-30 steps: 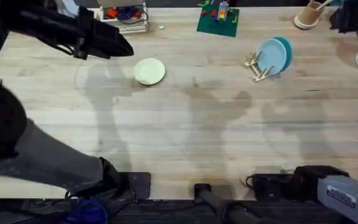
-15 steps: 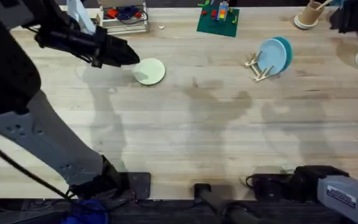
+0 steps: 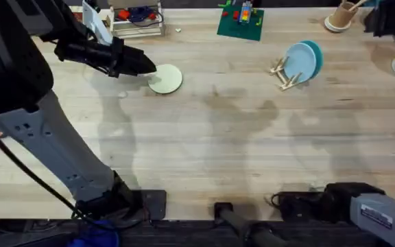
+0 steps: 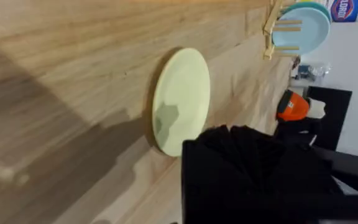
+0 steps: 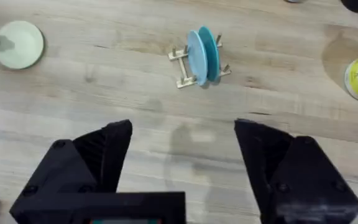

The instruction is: Pick up the plates from the table one by one and place each into a slot on the dish rack.

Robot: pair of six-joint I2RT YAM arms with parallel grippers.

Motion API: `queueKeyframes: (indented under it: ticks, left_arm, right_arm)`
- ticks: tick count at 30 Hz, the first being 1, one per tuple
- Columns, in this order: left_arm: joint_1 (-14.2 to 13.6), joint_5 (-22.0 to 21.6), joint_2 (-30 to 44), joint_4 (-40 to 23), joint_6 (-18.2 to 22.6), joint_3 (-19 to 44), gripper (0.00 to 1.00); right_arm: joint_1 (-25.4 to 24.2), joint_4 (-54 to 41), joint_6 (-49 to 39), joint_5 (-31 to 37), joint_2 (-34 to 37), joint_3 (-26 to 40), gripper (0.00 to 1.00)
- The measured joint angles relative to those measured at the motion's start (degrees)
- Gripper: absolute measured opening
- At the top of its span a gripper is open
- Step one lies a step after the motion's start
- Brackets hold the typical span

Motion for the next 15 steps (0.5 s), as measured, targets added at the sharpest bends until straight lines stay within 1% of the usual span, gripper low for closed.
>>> queueKeyframes:
  ticks: [6, 15]
  left_arm:
    - [0.0, 0.1, 0.1, 2.8, -1.4, 0.0, 0.042]
    - [0.0, 0.1, 0.1, 4.2, -3.2, -0.5, 0.042]
  right_arm:
    - [0.0, 0.0, 0.0, 0.0, 0.0, 0.0, 0.995]
    - [0.0, 0.0, 0.0, 0.0, 0.0, 0.0, 0.995]
